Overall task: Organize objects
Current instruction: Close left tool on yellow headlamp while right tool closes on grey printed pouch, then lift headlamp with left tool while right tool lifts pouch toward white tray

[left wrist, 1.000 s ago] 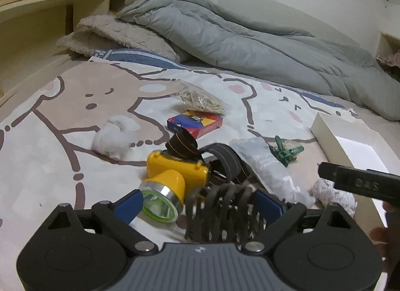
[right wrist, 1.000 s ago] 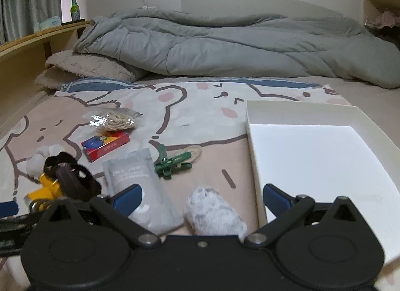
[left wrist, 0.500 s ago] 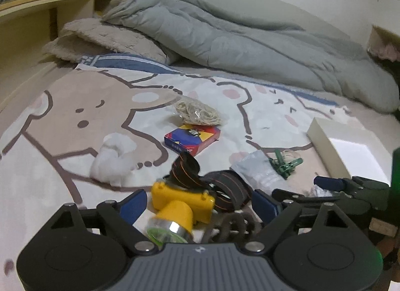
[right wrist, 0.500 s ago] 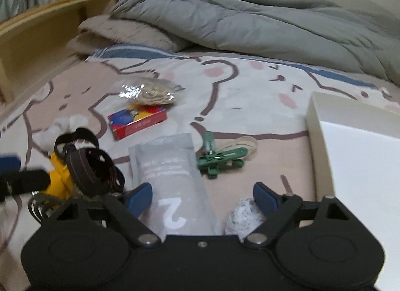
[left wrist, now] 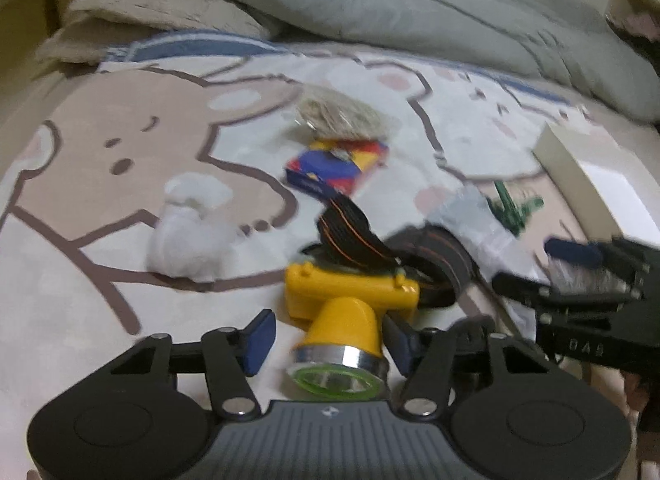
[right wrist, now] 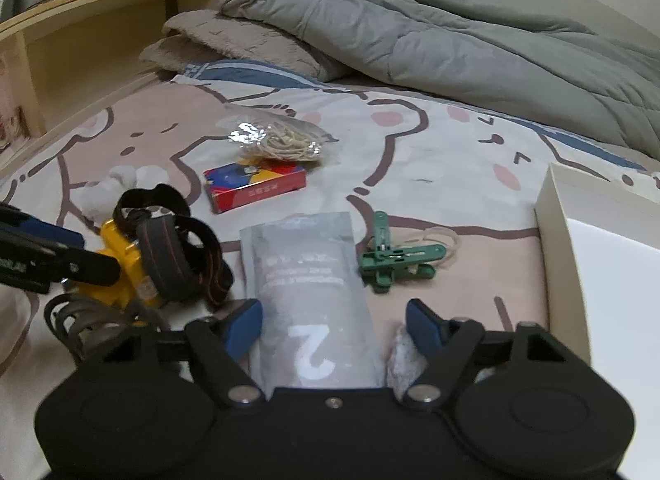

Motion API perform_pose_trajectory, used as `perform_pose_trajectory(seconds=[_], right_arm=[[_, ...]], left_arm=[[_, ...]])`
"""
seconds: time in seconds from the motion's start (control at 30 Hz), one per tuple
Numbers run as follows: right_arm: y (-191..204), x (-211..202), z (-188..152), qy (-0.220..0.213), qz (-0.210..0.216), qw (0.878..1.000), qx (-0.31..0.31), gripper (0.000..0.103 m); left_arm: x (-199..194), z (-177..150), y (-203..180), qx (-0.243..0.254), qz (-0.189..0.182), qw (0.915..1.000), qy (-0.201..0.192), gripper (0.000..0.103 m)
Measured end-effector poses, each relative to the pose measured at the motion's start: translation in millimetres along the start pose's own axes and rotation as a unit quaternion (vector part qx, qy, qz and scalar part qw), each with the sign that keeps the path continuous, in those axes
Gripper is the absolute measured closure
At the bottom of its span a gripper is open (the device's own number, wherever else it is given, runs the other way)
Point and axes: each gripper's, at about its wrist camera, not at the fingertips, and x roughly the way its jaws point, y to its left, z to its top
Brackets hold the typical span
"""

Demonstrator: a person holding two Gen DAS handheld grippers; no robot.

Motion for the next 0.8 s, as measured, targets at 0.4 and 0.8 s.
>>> perform_pose_trajectory(seconds=[0.4, 0.8], right_arm=[[11.7, 17.8, 9.5, 0.06, 0.0, 0.998, -0.03, 0.032], [4.7, 6.2, 8.4, 0.033, 0.004, 0.999, -0.004, 0.056]], left_arm=[[38.0, 12.6, -3.2, -0.008, -0.018, 0.9978, 0.064, 0.048], [22.9, 6.4, -7.4, -0.038, 0.001, 0.999, 0.024, 0.051]])
